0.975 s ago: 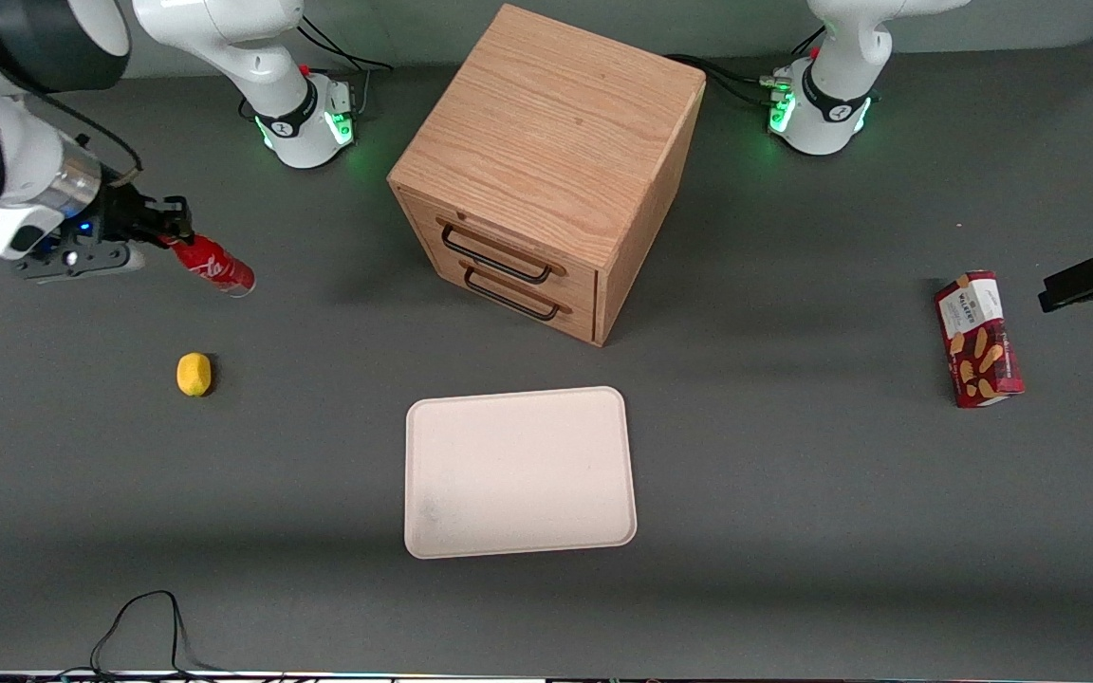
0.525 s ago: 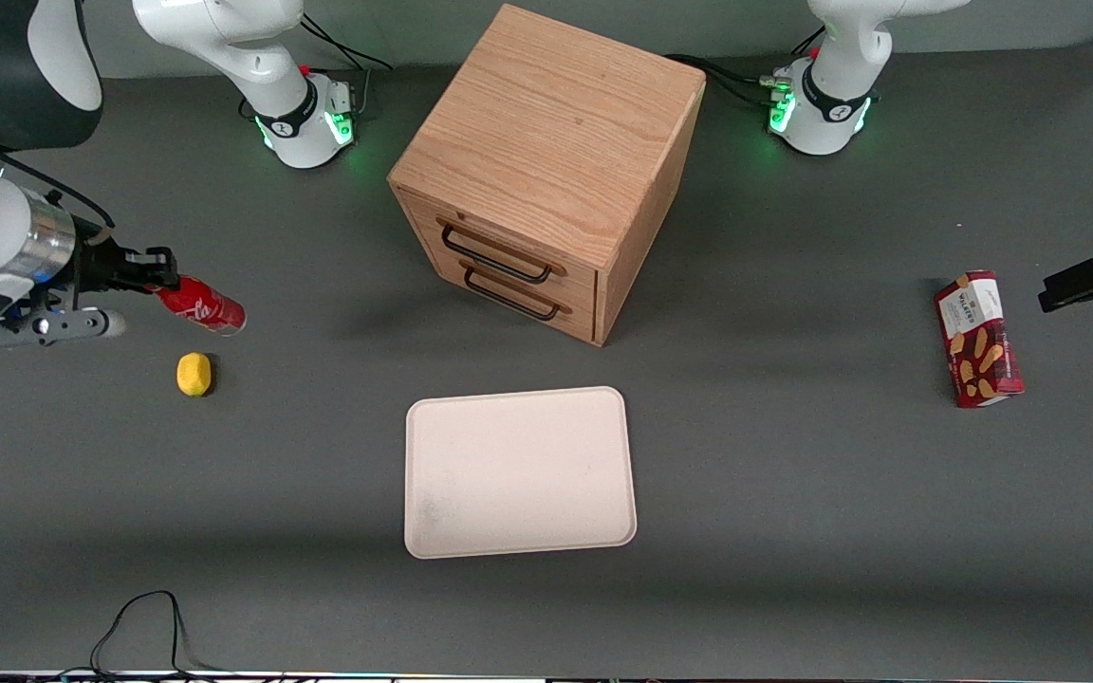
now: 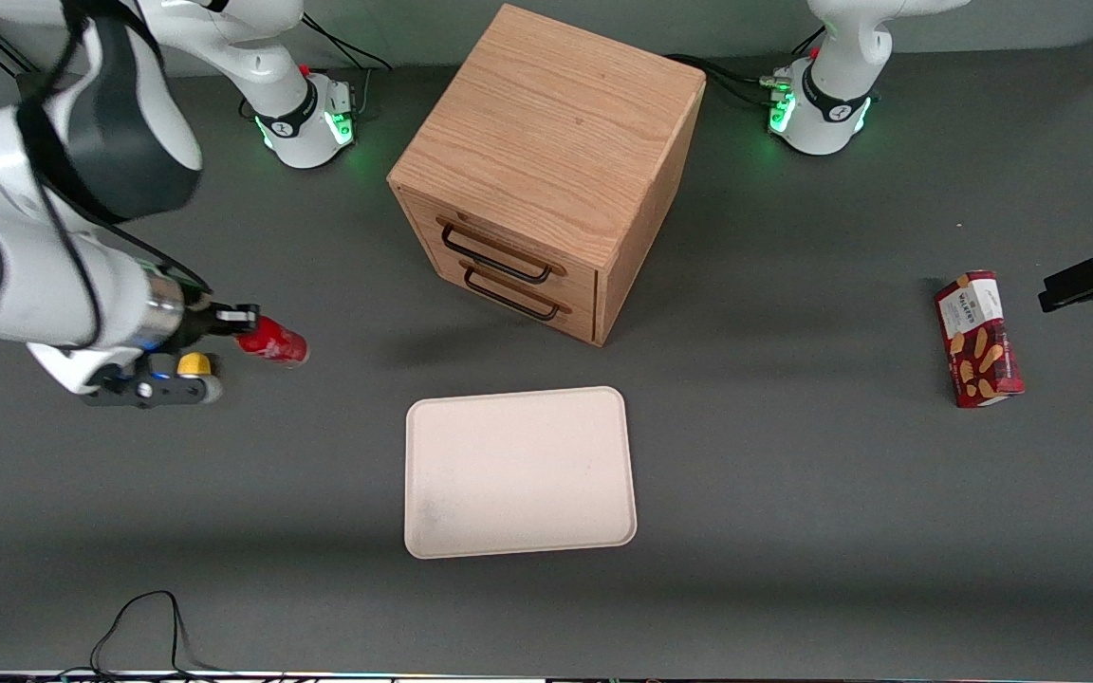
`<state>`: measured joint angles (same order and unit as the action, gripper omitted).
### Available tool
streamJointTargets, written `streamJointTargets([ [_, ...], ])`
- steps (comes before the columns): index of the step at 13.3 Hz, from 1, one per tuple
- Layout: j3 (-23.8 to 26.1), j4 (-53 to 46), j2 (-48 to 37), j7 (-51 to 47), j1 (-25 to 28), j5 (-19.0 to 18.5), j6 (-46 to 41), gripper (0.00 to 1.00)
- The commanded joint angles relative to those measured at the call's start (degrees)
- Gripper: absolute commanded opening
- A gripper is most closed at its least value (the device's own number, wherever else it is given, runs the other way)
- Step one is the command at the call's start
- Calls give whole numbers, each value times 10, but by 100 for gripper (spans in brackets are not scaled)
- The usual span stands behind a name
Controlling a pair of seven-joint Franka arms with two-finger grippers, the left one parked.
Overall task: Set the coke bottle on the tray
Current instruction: 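Carry the held bottle to the cream tray's corner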
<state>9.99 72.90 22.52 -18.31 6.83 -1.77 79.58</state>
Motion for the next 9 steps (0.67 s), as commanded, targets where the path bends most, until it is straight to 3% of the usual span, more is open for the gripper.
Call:
streamJointTargets([
  [1, 32, -110, 71, -74, 7, -12, -29, 0],
  [4, 40, -166, 128, -113, 29, -16, -22, 0],
  [6, 39, -215, 182, -116, 52, -38, -2, 0],
  [9, 38, -226, 224, -124, 60, -41, 84, 0],
])
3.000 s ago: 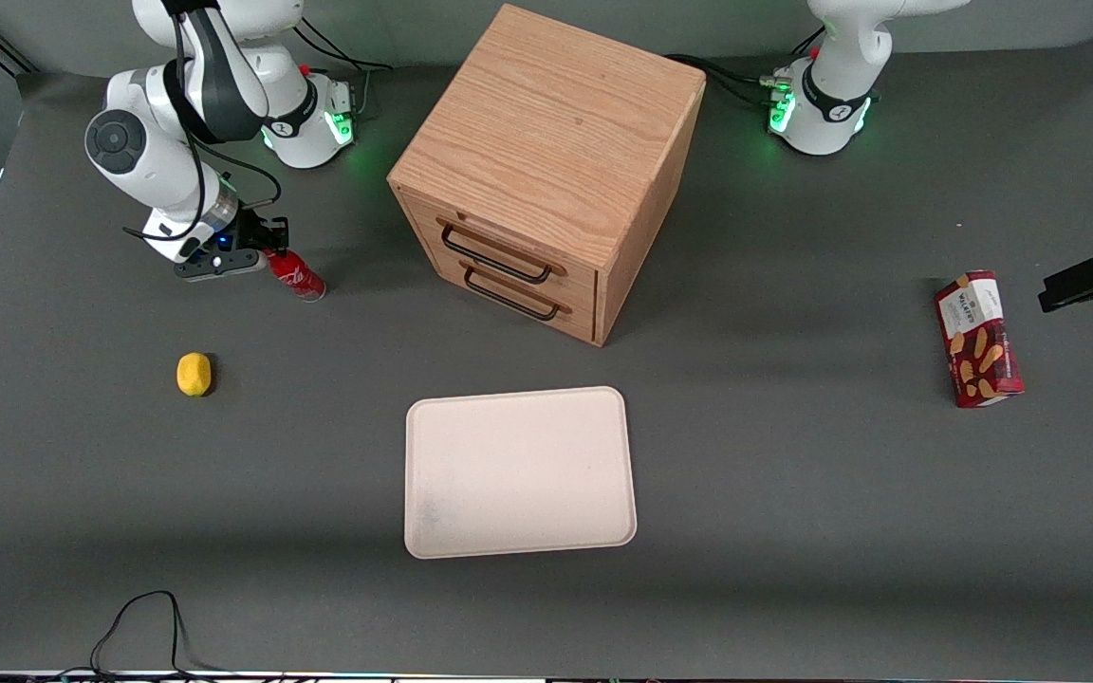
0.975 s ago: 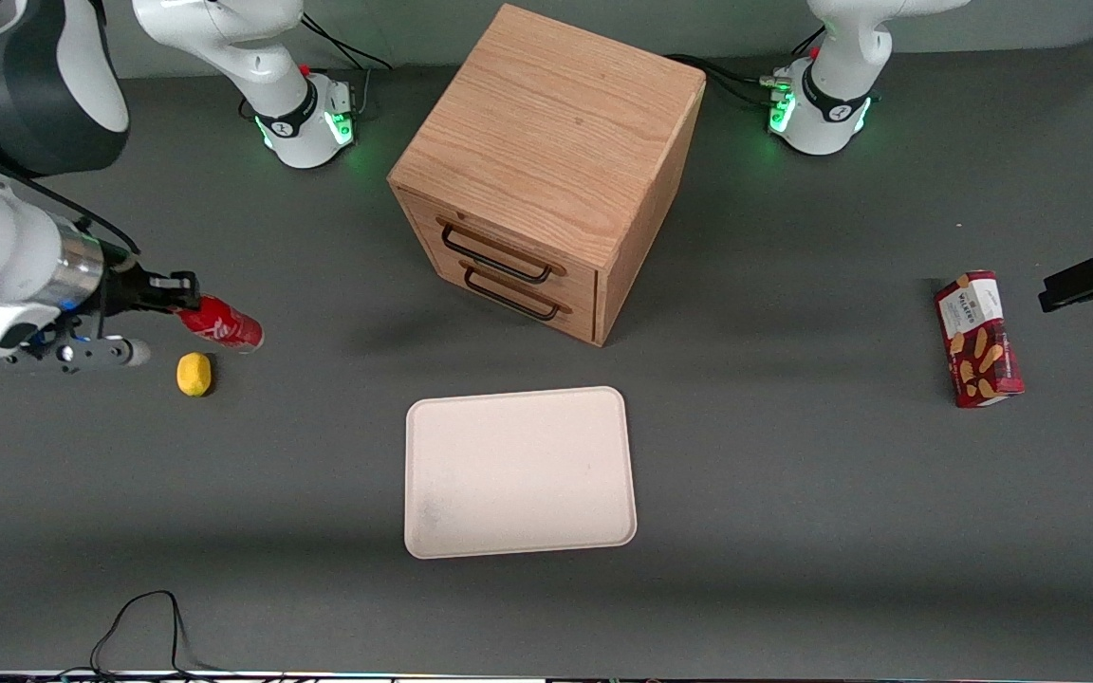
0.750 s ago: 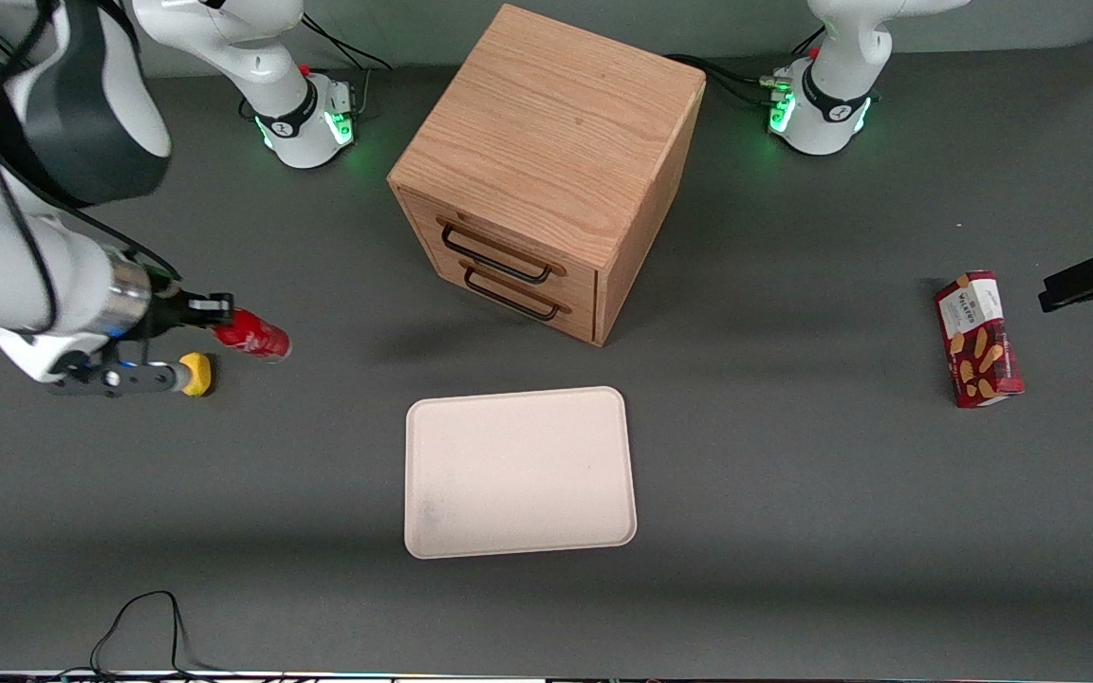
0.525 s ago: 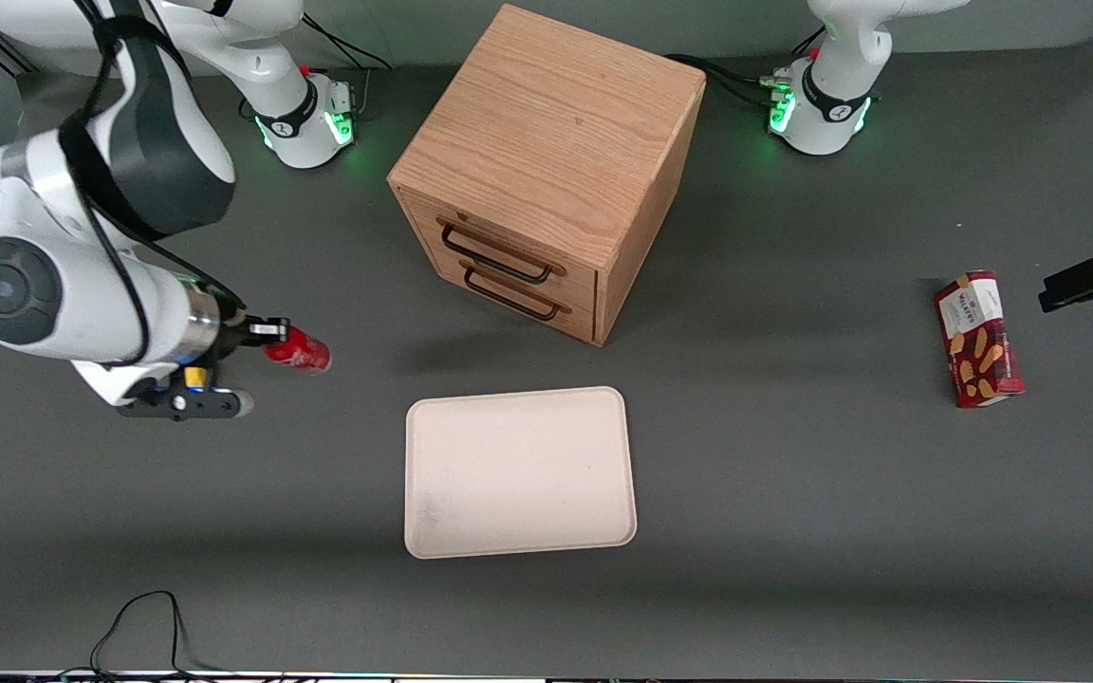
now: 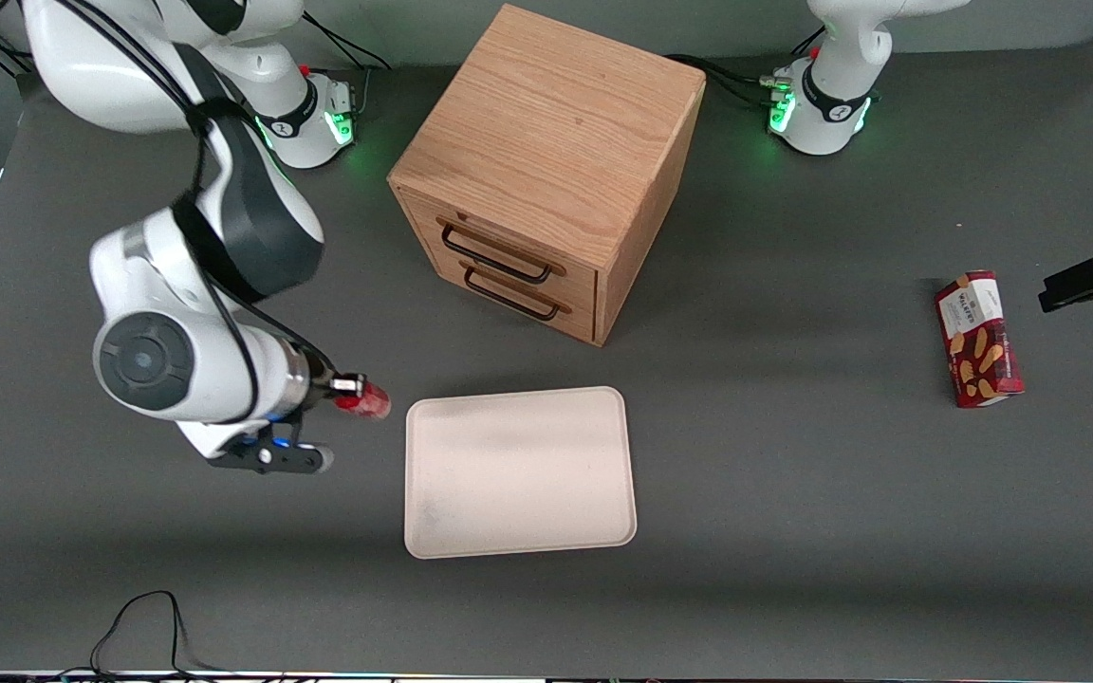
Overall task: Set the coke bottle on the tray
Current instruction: 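Carry the held bottle to the cream tray's corner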
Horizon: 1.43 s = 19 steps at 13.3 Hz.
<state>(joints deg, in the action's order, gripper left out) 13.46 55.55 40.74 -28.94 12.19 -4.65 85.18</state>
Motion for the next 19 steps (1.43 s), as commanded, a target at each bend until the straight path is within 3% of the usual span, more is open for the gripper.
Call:
streamJointTargets([
  [1, 1, -54, 57, -29, 10, -13, 62, 0],
  [4, 0, -95, 114, -30, 21, -35, 102, 0],
  [10, -3, -97, 145, -60, 22, -36, 191, 0],
  [19, -3, -96, 163, -61, 22, -52, 226, 0],
])
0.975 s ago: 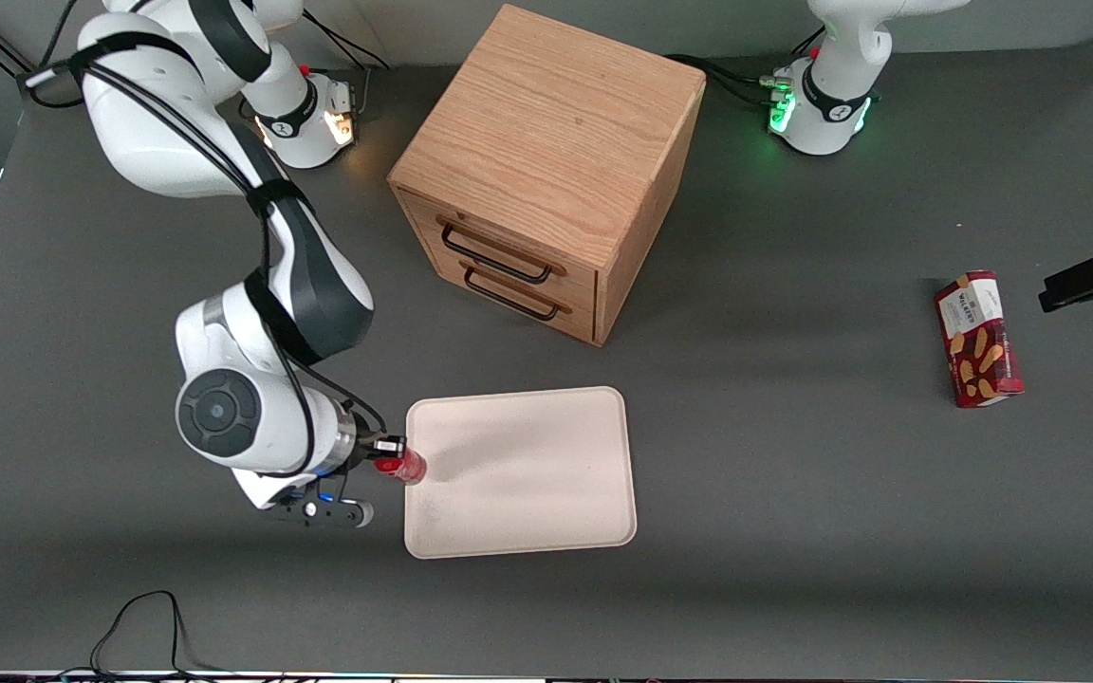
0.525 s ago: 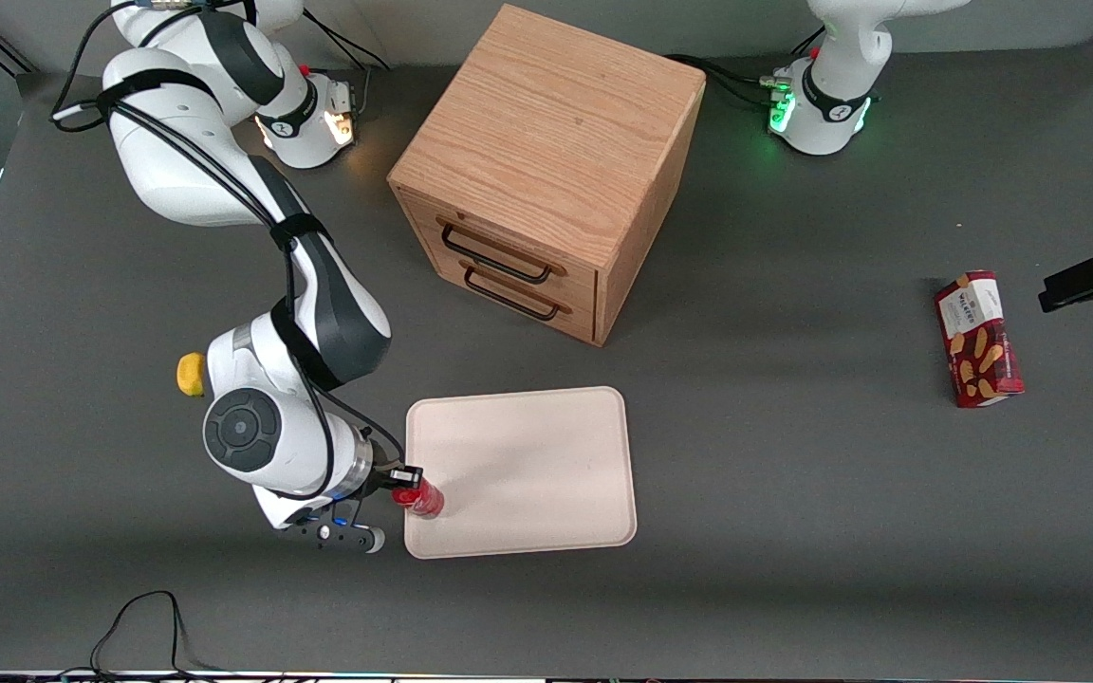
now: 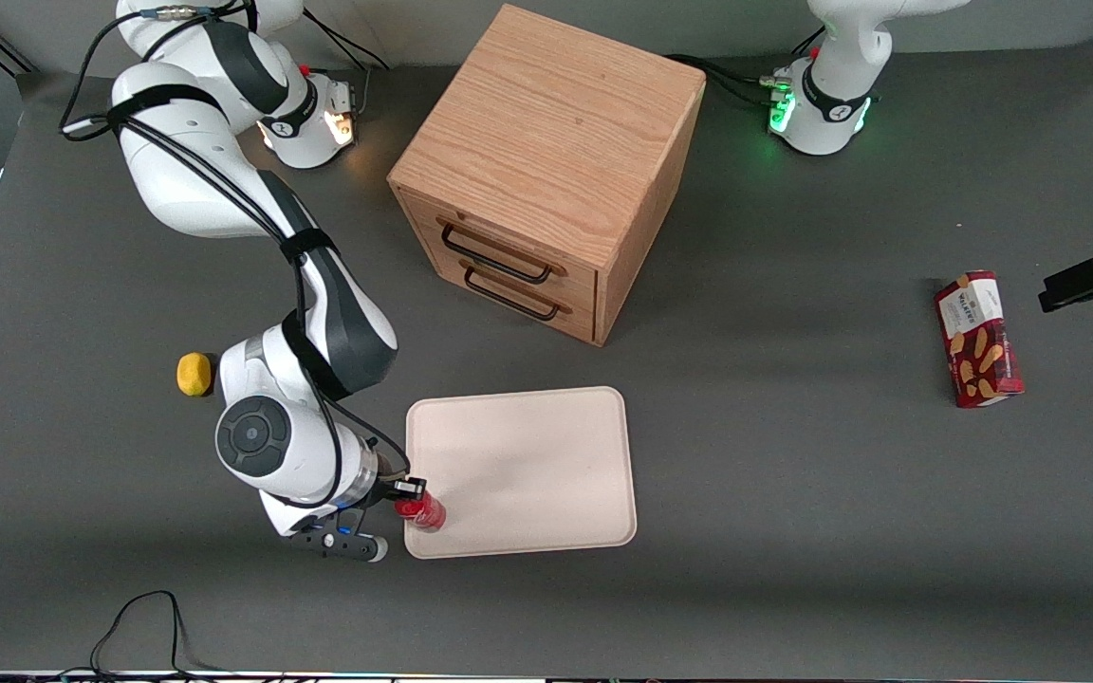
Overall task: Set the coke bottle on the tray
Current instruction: 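Carry the held bottle to the cream tray's corner, then lower the bottle onto the tray and open the right gripper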
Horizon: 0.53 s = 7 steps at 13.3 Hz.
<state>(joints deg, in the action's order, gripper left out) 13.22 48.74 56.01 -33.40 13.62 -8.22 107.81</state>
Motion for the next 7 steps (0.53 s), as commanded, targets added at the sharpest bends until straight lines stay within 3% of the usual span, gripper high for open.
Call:
streamJointTargets([
  [1, 0, -27, 10, -19, 8, -16, 3, 0],
  [3, -1, -24, 10, -26, 15, -35, 11, 41],
  [4, -1, -23, 11, -31, 17, -42, 13, 50],
  [5, -1, -23, 12, -31, 18, -47, 13, 83],
  [6, -1, -23, 12, -31, 19, -49, 13, 99],
  [7, -1, -23, 12, -31, 19, -49, 13, 100],
])
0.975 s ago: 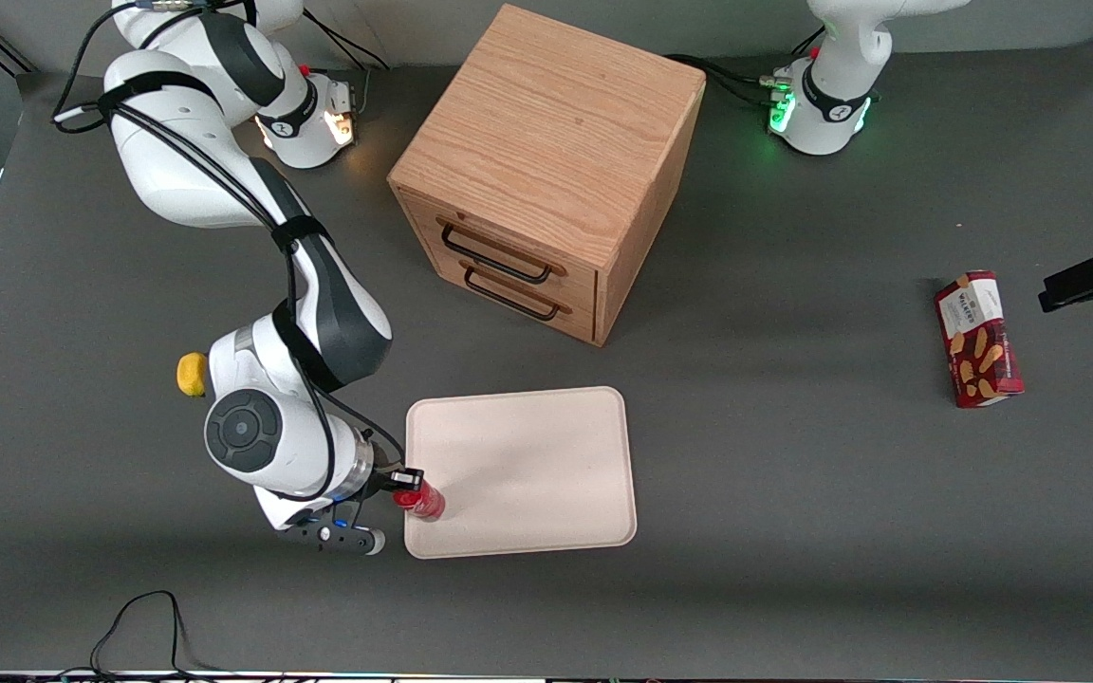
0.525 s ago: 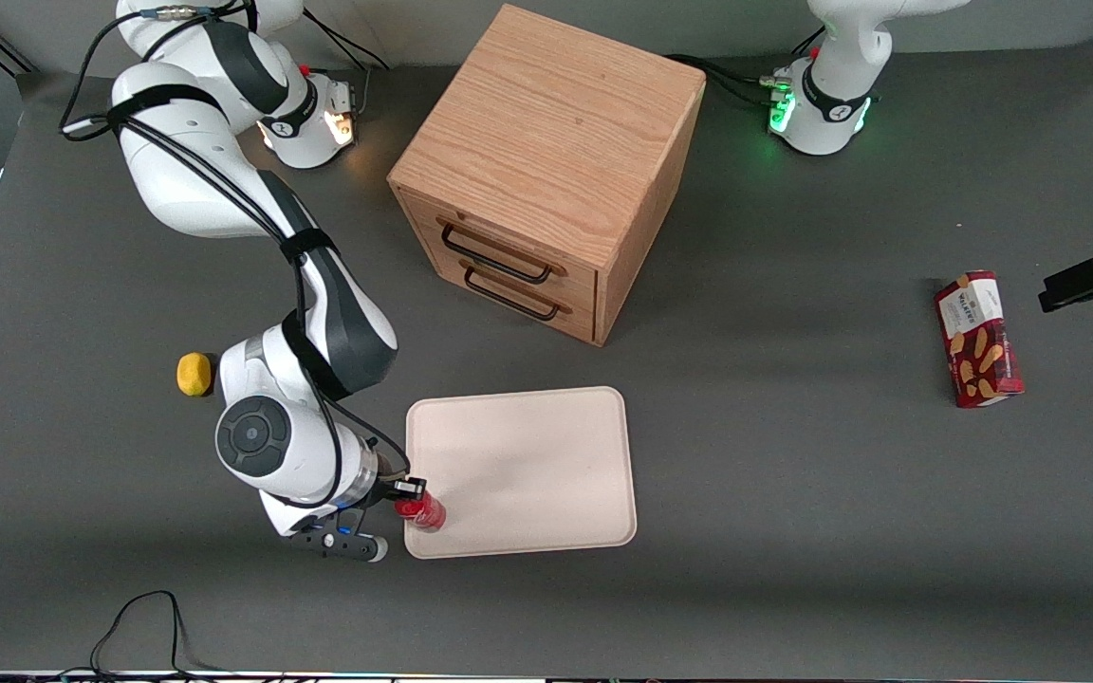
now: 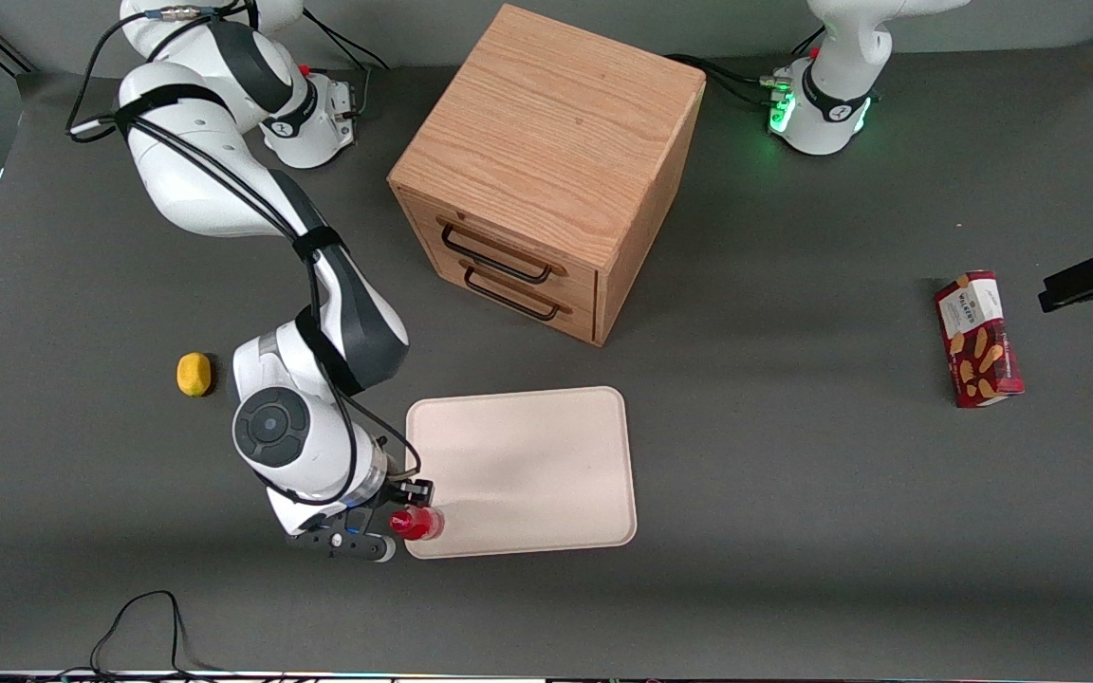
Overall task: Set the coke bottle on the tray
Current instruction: 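Lower the bottle onto the tray and open the right gripper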
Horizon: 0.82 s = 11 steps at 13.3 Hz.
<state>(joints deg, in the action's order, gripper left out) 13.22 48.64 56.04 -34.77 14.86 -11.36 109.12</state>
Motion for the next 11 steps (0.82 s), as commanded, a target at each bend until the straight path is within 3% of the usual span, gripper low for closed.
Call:
streamJointTargets([
  [1, -1, -22, 12, -18, 7, -17, 0, 100],
  [7, -1, -21, 3, -16, 2, -12, -13, 100],
  [10, 3, -19, -19, -8, -18, -5, -94, 100],
  [11, 4, -15, -29, -1, -30, 14, -115, 100],
])
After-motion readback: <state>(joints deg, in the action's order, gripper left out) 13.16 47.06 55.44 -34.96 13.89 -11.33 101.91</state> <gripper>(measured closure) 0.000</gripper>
